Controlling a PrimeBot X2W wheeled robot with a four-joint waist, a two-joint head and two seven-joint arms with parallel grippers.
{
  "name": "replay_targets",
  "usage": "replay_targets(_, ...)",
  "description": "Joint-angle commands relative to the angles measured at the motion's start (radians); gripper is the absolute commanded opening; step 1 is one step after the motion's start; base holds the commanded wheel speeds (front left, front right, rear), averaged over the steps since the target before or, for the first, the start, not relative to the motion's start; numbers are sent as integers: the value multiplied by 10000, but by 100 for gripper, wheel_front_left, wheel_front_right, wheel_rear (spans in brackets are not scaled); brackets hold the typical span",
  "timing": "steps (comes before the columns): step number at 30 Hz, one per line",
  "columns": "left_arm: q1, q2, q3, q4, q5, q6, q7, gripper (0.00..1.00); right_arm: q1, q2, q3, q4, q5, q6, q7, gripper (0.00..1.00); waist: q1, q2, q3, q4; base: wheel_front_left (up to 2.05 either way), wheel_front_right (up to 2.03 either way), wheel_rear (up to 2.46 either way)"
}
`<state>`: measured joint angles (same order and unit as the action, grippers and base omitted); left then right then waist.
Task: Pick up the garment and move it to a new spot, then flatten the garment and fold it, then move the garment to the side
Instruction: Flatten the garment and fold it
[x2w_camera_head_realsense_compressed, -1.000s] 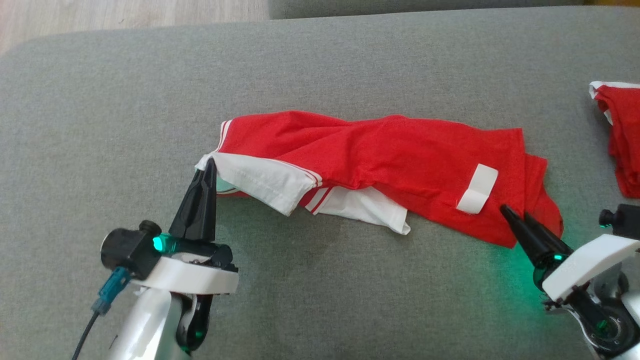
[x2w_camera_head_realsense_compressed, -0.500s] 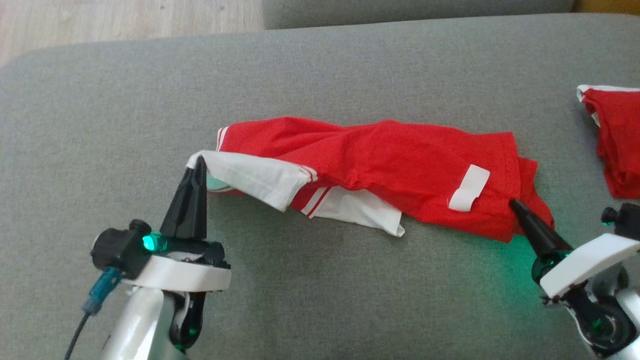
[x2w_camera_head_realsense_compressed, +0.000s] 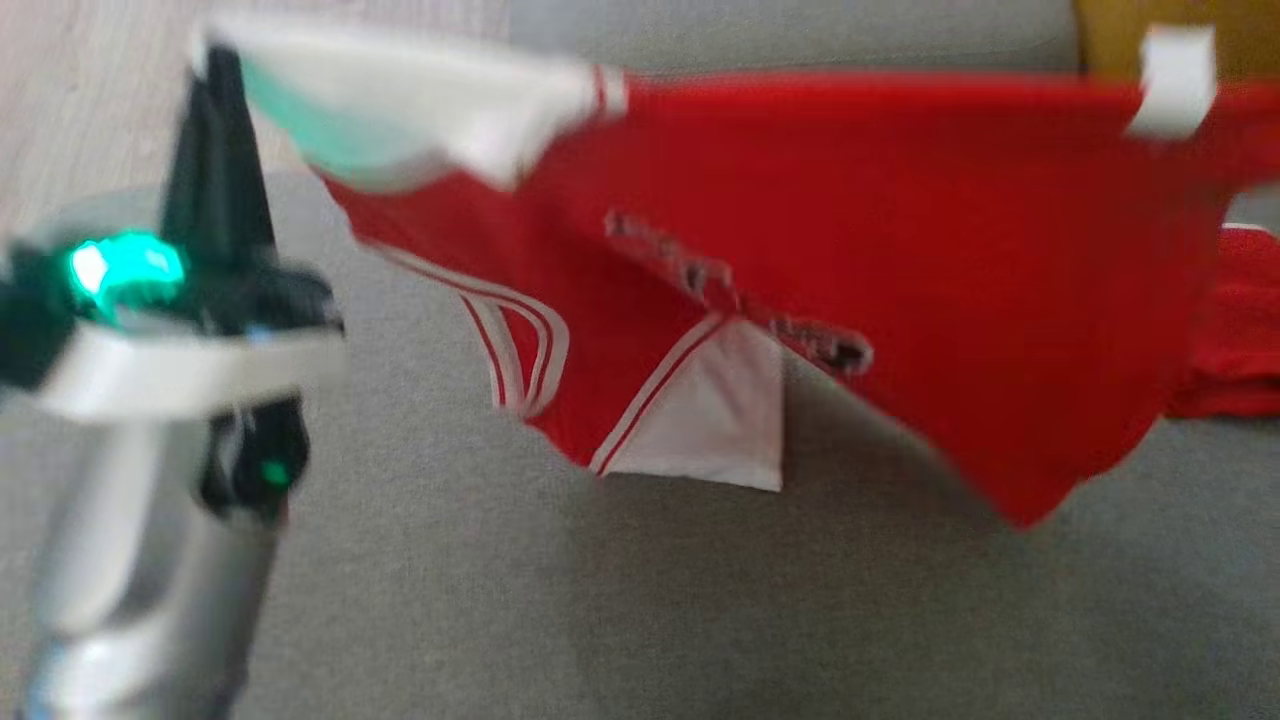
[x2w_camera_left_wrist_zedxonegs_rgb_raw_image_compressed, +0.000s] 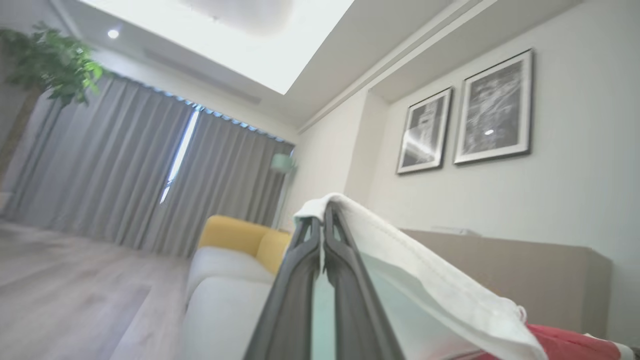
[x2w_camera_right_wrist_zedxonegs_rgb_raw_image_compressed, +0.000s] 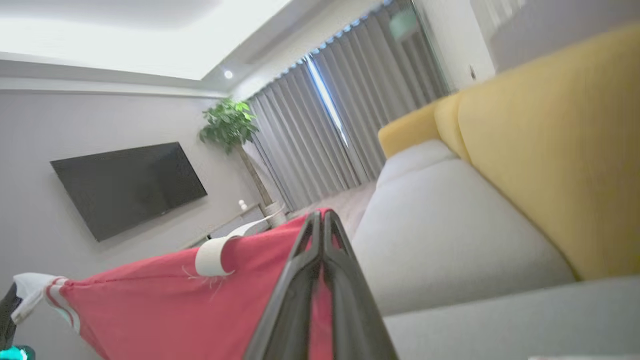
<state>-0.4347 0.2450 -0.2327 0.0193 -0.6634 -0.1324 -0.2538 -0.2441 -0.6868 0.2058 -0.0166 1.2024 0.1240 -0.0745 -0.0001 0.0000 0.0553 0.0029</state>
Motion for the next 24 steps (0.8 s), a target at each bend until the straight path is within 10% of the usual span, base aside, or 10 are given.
replay_targets(1, -1494, 526, 151, -634, -387, 17, 140, 0, -951, -687, -165, -532, -182, 67, -55, 0, 1, 0, -106, -136, 0, 0, 0)
replay_targets(13, -7762, 1024, -678, 3128, -1081, 17, 1300, 0, -7266, -90, 1257, 1866, -2305, 67, 901, 0, 1, 0, 2174, -44, 0, 0, 0)
replay_targets(24, -12190, 631, -1652, 6308, 61, 17, 171, 0, -11591, 893, 2313, 5092, -3797, 67, -759, 0, 1, 0, 4350, 250, 0, 0, 0)
